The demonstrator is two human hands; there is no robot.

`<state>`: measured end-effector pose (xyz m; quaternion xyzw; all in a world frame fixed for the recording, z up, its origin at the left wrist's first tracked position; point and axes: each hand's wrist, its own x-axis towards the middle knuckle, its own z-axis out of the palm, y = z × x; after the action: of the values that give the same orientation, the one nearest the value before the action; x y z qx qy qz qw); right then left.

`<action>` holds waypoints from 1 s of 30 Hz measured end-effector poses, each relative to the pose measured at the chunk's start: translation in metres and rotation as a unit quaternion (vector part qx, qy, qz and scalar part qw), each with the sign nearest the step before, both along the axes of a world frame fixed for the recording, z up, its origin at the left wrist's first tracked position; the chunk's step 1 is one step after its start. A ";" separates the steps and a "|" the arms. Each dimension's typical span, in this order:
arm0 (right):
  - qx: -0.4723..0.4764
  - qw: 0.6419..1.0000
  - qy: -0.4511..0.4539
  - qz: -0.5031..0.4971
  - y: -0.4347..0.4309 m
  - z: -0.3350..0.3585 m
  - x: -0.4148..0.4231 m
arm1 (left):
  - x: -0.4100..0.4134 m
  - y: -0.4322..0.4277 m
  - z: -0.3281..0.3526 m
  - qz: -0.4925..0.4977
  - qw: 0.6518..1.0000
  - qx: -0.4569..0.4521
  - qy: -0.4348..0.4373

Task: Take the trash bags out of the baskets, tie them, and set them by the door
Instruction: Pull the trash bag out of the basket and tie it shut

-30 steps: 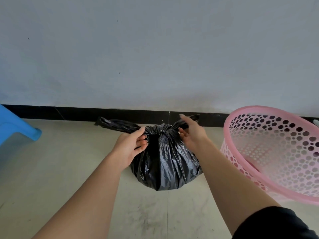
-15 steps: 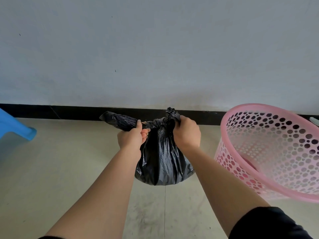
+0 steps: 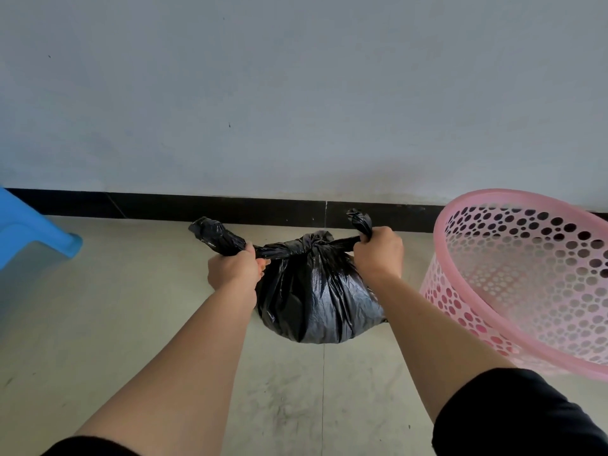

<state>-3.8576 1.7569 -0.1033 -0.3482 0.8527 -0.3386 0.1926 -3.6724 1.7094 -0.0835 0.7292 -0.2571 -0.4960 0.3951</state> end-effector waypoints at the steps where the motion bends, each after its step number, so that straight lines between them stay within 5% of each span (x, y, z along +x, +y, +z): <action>1: 0.005 1.000 -0.001 -0.003 0.001 -0.001 -0.001 | 0.002 0.000 -0.002 0.001 1.000 0.005 -0.008; 12: 0.039 0.999 0.011 -0.033 0.007 -0.014 -0.008 | 0.021 0.002 -0.013 -0.011 0.999 0.010 -0.036; 20: -0.086 0.991 -0.100 0.009 -0.008 0.010 -0.015 | 0.014 0.003 0.005 -0.124 0.986 -0.093 -0.057; 25: -0.145 0.958 -0.210 0.133 -0.009 0.054 -0.010 | -0.009 0.003 0.023 -0.273 0.932 -0.231 -0.061; 30: -0.140 0.953 -0.170 0.207 -0.008 0.075 -0.011 | -0.030 0.007 0.027 -0.351 0.895 -0.264 -0.077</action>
<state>-3.8684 1.7489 -0.0286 -0.4778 0.6609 -0.4612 0.3496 -3.7028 1.7160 -0.0569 0.4964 -0.6475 -0.4582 0.3527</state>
